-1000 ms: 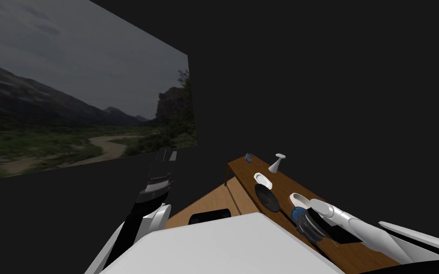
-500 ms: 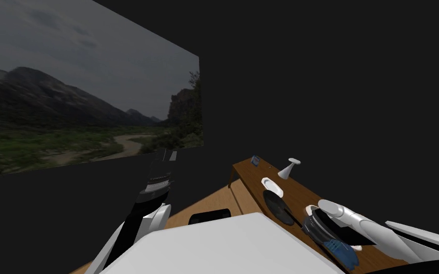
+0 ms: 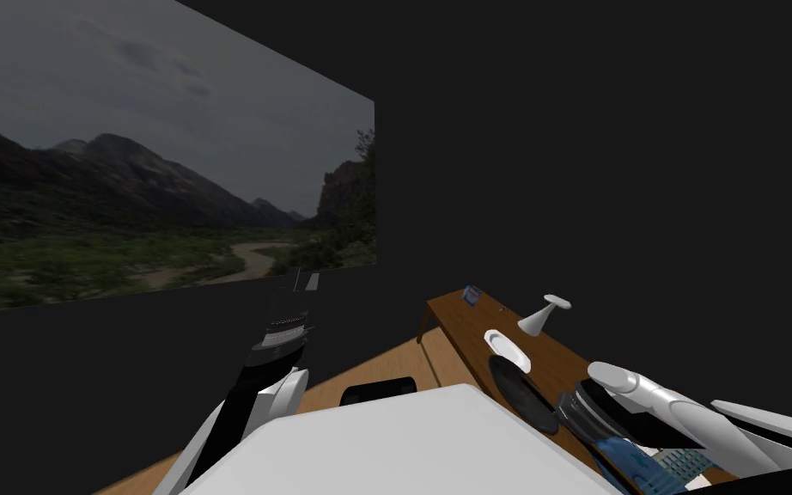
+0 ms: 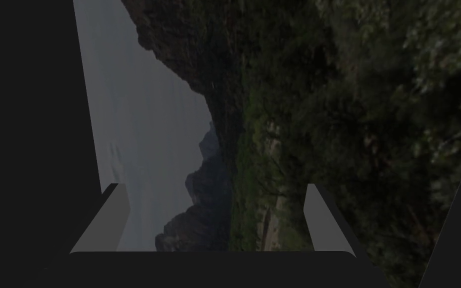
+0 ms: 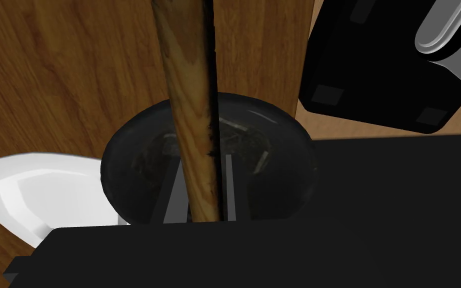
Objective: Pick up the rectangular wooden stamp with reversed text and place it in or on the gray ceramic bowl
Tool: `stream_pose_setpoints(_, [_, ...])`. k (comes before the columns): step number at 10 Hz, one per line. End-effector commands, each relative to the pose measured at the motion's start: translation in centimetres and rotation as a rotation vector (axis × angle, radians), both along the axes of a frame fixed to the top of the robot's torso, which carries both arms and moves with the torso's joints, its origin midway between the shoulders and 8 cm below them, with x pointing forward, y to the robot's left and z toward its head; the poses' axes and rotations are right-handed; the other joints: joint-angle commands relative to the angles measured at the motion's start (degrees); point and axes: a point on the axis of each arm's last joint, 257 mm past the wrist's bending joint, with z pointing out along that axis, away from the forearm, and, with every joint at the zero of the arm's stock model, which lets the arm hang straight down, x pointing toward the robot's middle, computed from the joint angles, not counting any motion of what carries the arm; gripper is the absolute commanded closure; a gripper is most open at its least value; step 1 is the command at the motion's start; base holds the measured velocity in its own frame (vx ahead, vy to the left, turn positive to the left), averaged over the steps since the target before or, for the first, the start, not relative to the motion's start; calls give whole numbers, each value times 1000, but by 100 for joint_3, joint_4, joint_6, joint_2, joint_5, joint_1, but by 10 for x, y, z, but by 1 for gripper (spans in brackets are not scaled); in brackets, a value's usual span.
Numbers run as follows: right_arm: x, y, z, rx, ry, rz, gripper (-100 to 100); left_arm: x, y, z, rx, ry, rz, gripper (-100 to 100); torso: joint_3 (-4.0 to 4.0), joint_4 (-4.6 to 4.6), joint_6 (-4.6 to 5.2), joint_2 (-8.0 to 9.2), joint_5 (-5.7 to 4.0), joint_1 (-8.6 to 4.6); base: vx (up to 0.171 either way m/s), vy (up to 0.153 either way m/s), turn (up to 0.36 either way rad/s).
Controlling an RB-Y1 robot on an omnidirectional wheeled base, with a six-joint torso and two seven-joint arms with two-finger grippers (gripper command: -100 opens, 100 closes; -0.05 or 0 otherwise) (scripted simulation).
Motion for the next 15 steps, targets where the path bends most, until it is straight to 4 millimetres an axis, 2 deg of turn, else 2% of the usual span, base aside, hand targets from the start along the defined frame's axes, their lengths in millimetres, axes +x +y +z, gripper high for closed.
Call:
stream_pose_setpoints(1, [-2,-6,7,-4,-7,-22,100,0,0,0,0,0,0,0,0,0,0,0,0,0,27,50,152])
stream_pose_setpoints(3, [-3,-6,8,-5,-7,-24,100,0,0,0,0,0,0,0,1,1,0,0,2,2,20,31,60])
stream_pose_setpoints(4, [-2,-7,8,-5,-10,-25,-100,0,0,0,0,0,0,0,4,0,5,7,-2,-7,0,0,0])
stream_pose_setpoints(8, [-2,-7,8,-5,-10,-25,-100,0,0,0,0,0,0,0,9,3,6,17,-5,-18,0,0,0])
stream_pose_setpoints(9, [-2,-7,8,-5,-10,-25,0,0,0,0,0,0,0,0,9,3,6,17,-5,-18,0,0,0])
stream_pose_setpoints(10, [11,-22,26,-46,-67,-36,-100,0,0,0,0,0,0,0,9,3,6,17,-5,-18,-55,-50,273])
stream_pose_setpoints(12, [-7,-5,16,-6,-49,-58,-100,0,0,0,0,0,0,0,21,7,8,37,-11,-41,-47,-52,55])
stream_pose_setpoints(13, [9,-19,34,-48,-106,-59,-100,0,0,0,0,0,0,0,19,7,11,33,-10,-33,-57,-45,190])
stream_pose_setpoints(15, [-3,-3,26,-7,-96,-85,-100,0,0,0,0,0,0,0,20,7,6,36,-9,-38,-42,-40,92])
